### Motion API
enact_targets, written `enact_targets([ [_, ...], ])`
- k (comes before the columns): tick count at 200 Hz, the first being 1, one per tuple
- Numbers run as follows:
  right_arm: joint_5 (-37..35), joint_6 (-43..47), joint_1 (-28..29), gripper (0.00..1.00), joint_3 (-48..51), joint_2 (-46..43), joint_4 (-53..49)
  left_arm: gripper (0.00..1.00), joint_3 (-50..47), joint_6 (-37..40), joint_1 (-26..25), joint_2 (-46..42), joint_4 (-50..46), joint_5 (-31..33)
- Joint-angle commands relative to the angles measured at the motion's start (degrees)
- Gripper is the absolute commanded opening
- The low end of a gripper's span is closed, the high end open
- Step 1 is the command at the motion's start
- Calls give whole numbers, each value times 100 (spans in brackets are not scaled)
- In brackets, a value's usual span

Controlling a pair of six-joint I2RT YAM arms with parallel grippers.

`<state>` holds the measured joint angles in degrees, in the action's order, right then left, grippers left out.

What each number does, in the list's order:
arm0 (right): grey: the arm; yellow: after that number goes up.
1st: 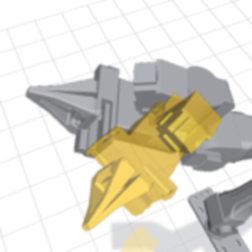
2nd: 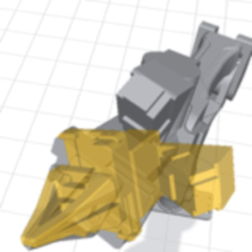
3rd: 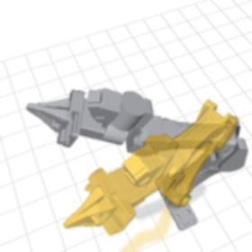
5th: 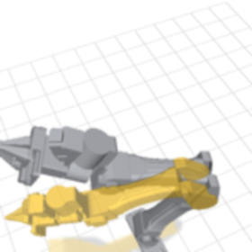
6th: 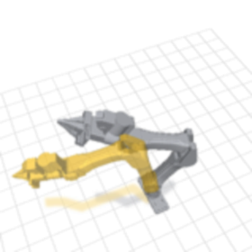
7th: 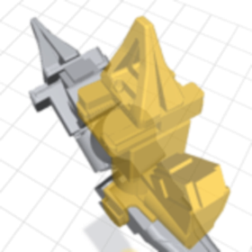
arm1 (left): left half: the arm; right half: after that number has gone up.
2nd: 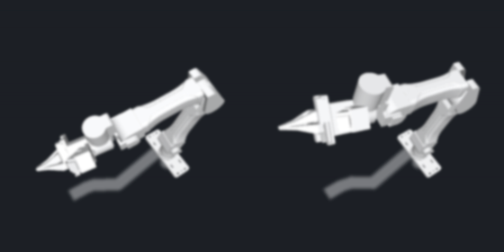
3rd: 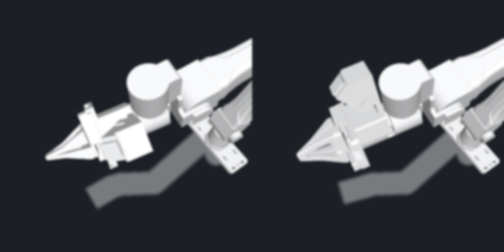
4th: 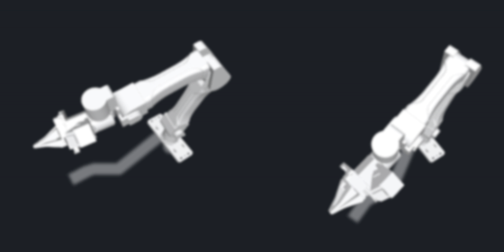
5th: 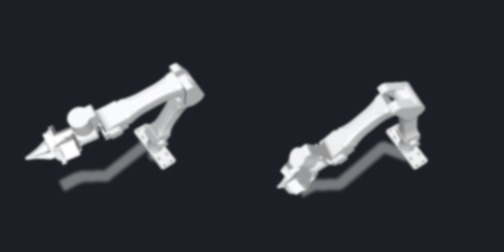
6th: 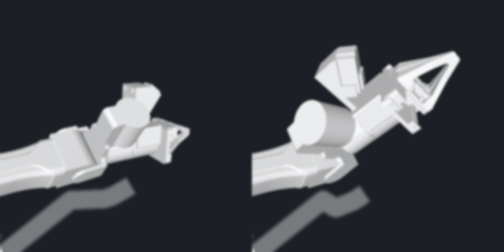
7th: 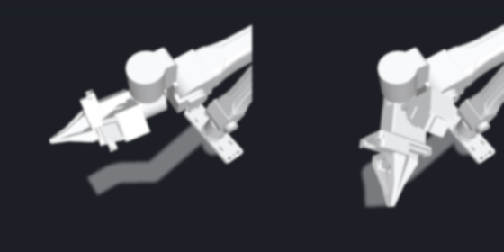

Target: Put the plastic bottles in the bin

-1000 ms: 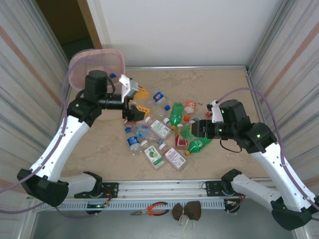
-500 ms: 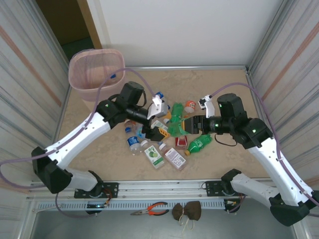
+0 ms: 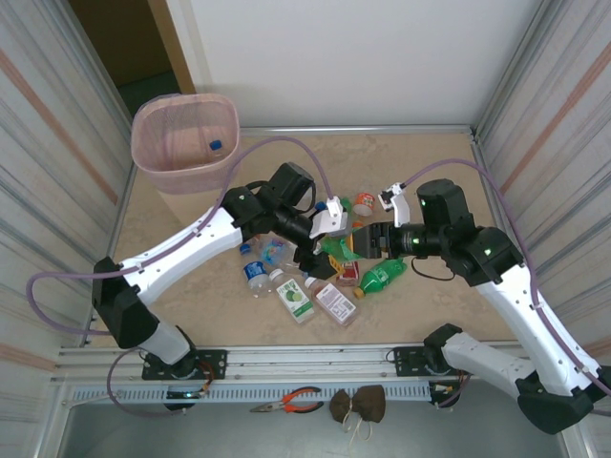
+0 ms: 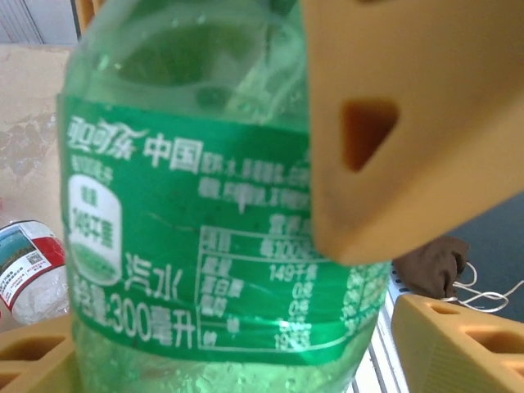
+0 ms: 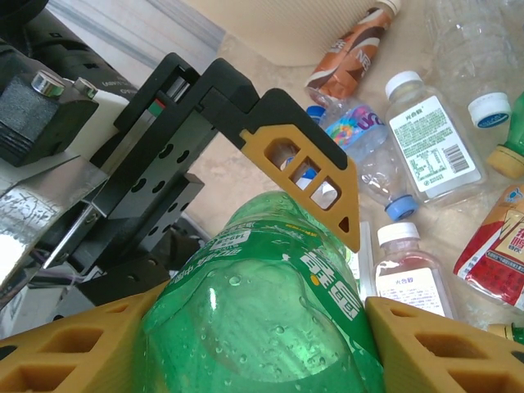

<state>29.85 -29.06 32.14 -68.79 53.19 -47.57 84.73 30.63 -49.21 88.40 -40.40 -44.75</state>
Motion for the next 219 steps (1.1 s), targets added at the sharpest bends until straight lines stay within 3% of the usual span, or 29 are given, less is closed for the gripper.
enact_targets([
  [1,-49,75,2,53,-81,-107,134,76,150,175,-62,8,-108,-85],
  [53,-115,28,95,53,-41,-133,187,62,113,311,-66,-65,-84,-4],
  [91,-187,33,177,55,-58,-147,194,59,108,296,-62,-64,-64,47],
  [152,-711,54,173,88,-330,-365,-23,57,53,260,27,-182,-60,173],
  [219,-1514,65,86,93,-612,-816,-120,55,-62,-301,567,-595,216,430],
])
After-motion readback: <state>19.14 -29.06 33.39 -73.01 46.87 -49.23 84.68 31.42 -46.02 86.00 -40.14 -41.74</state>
